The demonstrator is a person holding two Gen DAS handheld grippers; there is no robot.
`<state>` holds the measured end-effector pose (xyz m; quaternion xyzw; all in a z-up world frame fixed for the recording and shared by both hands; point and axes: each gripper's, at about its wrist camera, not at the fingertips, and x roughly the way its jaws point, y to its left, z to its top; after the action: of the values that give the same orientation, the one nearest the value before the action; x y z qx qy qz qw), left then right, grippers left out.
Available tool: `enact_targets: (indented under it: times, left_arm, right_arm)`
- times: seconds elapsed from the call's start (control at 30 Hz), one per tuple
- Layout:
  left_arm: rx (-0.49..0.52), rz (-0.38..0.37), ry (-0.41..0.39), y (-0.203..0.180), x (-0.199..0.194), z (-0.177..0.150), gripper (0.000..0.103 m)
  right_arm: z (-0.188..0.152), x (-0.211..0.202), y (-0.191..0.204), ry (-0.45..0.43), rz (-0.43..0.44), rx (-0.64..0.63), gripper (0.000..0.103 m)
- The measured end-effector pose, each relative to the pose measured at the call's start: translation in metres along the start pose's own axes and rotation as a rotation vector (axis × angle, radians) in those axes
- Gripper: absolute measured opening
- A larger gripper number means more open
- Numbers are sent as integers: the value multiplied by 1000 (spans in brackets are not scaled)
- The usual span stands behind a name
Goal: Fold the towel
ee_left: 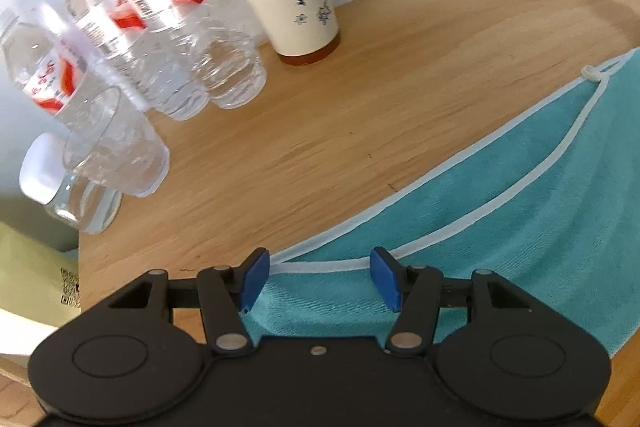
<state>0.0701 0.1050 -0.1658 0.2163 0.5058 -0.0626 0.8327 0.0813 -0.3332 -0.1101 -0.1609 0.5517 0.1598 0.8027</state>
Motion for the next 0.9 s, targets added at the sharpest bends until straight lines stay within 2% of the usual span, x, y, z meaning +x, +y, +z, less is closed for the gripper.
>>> enact_targets:
  times: [0.07, 0.13, 0.2, 0.23, 0.33, 0.57, 0.7, 0.73, 0.83, 0.87, 0.9]
  left_arm:
    - [-8, -13, -9, 7, -5, -4, 57]
    - [-12, -42, -2, 15, -7, -10, 57]
    - [-3, -51, 9, 20, -4, -14, 57]
    - [0, -47, 10, 21, -3, -15, 57]
    - [-13, -67, -3, 30, 0, -21, 57]
    - [9, -135, -27, 45, 6, -24, 57]
    - [47, -177, -42, 51, 7, -24, 57]
    - [64, -195, -55, 52, 5, -23, 54]
    - [103, -221, -72, 53, 3, -24, 32]
    - [123, -232, -68, 51, 3, -24, 26]
    - [148, -236, -74, 49, 3, -26, 24]
  right_arm:
    - [8, -11, 7, -36, 24, -6, 11]
    - [24, -22, 24, -57, 111, -35, 15]
    - [50, -30, 71, -87, 214, -187, 23]
    - [59, -29, 91, -99, 234, -247, 27]
    - [86, -15, 137, -85, 304, -321, 29]
    - [119, 15, 200, -47, 383, -399, 29]
    - [124, 28, 214, -6, 370, -449, 29]
    - [125, 31, 216, 10, 365, -453, 29]
    - [128, 39, 218, 45, 359, -467, 28]
    - [127, 41, 221, 64, 351, -495, 26]
    - [126, 40, 224, 62, 346, -522, 16]
